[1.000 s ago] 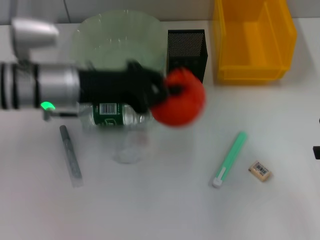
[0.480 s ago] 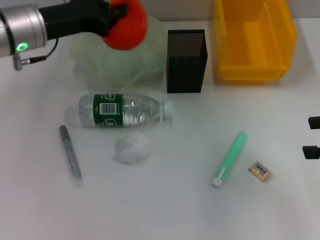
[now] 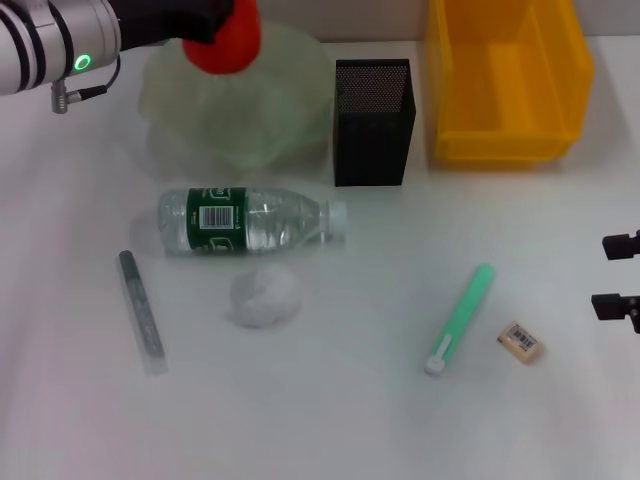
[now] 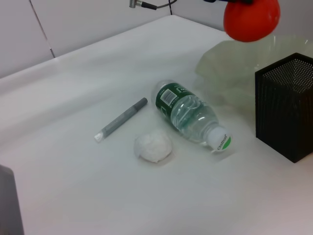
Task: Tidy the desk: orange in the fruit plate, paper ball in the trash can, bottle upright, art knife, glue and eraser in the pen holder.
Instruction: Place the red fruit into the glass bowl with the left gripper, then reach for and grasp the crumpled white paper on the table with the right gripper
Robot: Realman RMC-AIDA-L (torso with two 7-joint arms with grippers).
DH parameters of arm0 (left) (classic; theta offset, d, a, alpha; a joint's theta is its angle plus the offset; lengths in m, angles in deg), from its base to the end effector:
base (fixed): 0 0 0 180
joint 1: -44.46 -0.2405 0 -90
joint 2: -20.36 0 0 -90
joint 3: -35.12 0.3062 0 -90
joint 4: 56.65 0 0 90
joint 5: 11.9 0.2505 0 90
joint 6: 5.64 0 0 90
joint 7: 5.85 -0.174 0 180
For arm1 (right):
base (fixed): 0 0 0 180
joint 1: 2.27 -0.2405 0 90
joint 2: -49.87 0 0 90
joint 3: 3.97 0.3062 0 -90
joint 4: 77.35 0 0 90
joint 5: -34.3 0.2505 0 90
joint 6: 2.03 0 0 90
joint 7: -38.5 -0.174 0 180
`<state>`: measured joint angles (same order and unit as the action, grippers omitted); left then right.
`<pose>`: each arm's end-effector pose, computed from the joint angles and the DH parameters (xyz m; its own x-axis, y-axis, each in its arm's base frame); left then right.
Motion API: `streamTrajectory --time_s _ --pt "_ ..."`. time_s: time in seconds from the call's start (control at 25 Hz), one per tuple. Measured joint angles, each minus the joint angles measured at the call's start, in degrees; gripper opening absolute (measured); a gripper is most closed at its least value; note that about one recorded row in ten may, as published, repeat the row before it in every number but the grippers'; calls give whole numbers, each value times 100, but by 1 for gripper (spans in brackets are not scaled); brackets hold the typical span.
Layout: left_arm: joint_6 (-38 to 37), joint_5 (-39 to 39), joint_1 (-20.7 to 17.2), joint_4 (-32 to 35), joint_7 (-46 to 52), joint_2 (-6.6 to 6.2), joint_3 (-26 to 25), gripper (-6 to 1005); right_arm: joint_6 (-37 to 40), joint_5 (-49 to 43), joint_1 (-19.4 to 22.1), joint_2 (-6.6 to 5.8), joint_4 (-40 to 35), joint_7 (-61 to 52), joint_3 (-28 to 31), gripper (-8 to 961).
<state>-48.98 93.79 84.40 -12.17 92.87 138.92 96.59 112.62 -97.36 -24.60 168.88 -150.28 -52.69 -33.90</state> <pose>-0.2365 0.5460 -0.0329 0.8151 0.3038 0.4932 0.5656 -0.6012 -0.5644 0.3336 0.3228 0.0719 0.8929 -0.3890 -0.2267 -0.4334 -0.8791 -0.1983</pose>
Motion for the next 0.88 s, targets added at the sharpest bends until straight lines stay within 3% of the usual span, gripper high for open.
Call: streamTrajectory --time_s 0.24,0.36,0.52,0.6,0.64,0.68,0.72,0.88 --pt "88 67 119 -145 6 1 90 238 -17 0 -30 0 -1 -11 3 736" --pt "98 87 134 -177 -7 1 91 432 -22 1 -40 0 -2 -17 4 735" --pt "42 118 132 -184 -6 0 92 540 -29 30 -90 0 -2 -23 4 734" --pt "-271 108 66 -86 -24 -6 68 595 -11 42 -148 6 -2 -41 3 733" --pt "-875 63 -111 213 -55 -17 -3 622 36 74 -248 20 -2 -144 -37 733" --pt "-875 63 -111 213 -55 -17 -3 649 36 74 -248 20 -2 -144 -37 733" --pt "-1507 -51 -331 564 -108 -25 -69 676 56 103 -293 22 -4 -237 -113 732" --pt "-2842 -449 -893 1242 -259 -34 -122 783 104 295 -456 26 -166 -817 -848 731"
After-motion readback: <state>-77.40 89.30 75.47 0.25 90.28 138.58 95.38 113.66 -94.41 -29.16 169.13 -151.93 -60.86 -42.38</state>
